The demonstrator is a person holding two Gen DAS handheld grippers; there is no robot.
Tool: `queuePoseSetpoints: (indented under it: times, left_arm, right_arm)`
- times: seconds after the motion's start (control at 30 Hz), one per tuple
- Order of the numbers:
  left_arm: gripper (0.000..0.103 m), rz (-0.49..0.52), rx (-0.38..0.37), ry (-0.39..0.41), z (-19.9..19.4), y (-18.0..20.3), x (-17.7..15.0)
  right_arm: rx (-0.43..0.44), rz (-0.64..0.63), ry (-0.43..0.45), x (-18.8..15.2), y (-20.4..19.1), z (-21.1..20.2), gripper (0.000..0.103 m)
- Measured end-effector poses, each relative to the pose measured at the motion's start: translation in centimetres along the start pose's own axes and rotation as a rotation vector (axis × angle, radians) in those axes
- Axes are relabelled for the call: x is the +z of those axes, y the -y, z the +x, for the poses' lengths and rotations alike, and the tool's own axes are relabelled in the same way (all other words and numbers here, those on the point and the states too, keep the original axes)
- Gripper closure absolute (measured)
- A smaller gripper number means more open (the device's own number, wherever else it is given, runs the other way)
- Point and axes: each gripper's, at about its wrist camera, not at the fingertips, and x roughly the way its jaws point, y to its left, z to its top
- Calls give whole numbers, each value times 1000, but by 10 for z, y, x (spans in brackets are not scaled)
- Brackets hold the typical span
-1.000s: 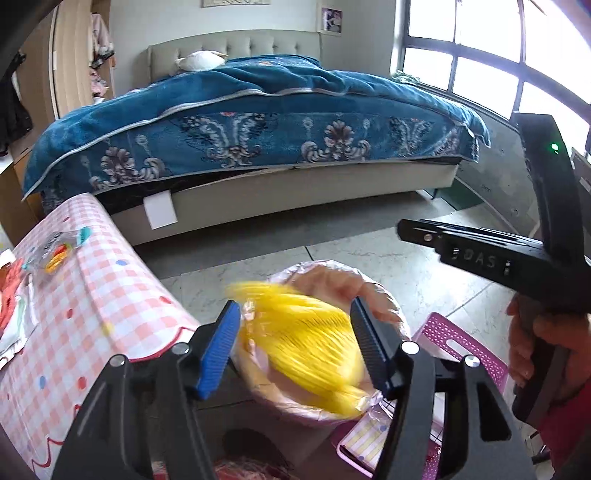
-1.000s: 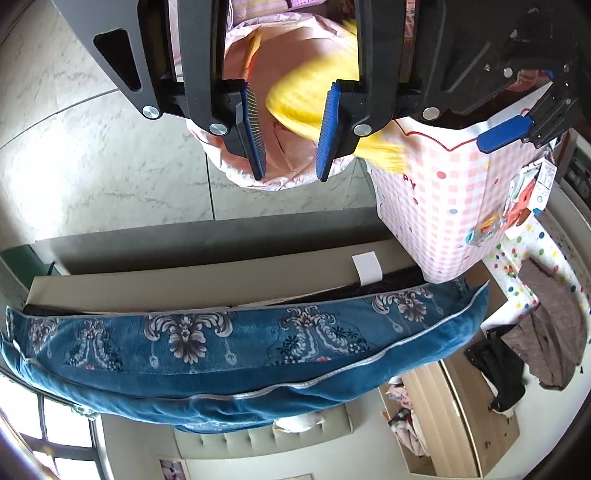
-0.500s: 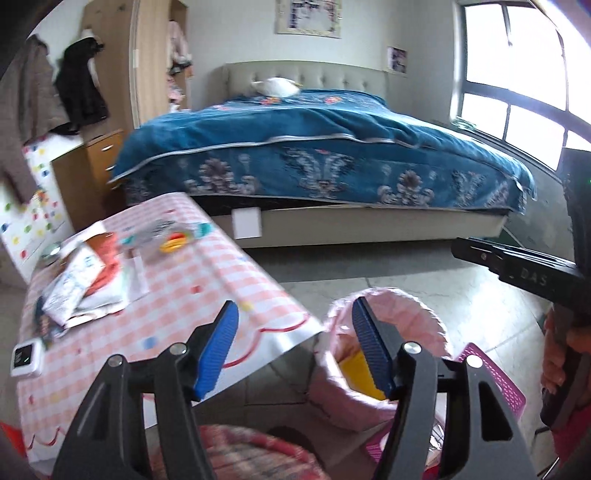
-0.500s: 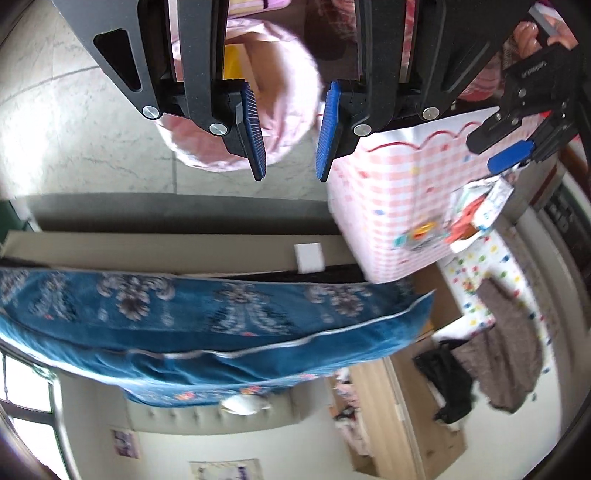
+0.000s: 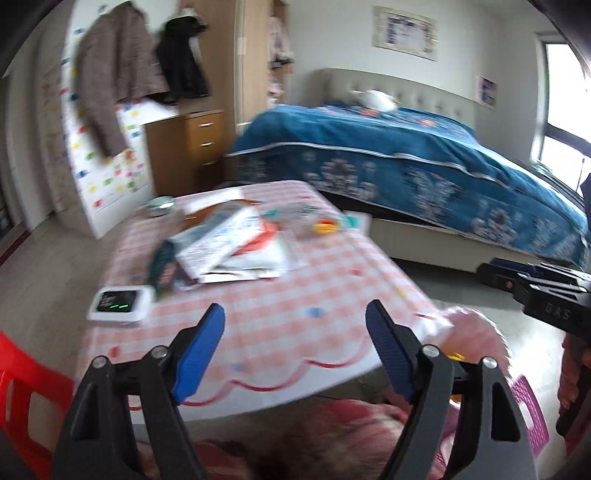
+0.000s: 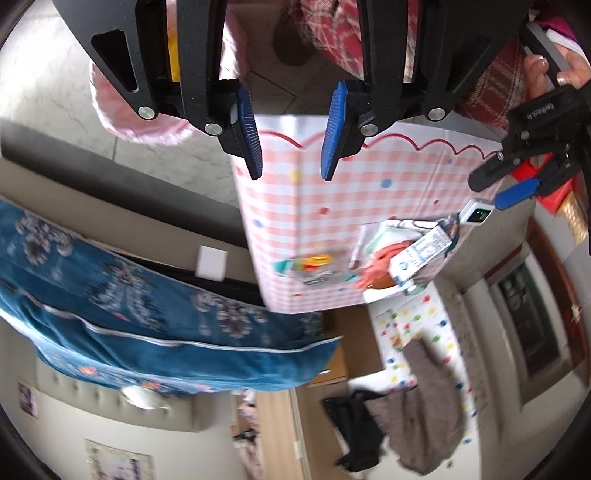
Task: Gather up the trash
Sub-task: 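Move both tools back over the table toward the remaining trash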
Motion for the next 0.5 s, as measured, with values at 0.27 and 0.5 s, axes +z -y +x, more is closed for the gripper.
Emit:
queuePoseSetpoints:
  times: [0.27, 0.5]
  left_arm:
    - [14, -107, 138, 3, 21, -60, 8]
    - [14, -138, 164, -20, 52, -82, 21]
  right_arm:
    - [23, -109, -28, 33, -37, 70, 44]
    - [12, -165, -63, 65, -45, 141, 32]
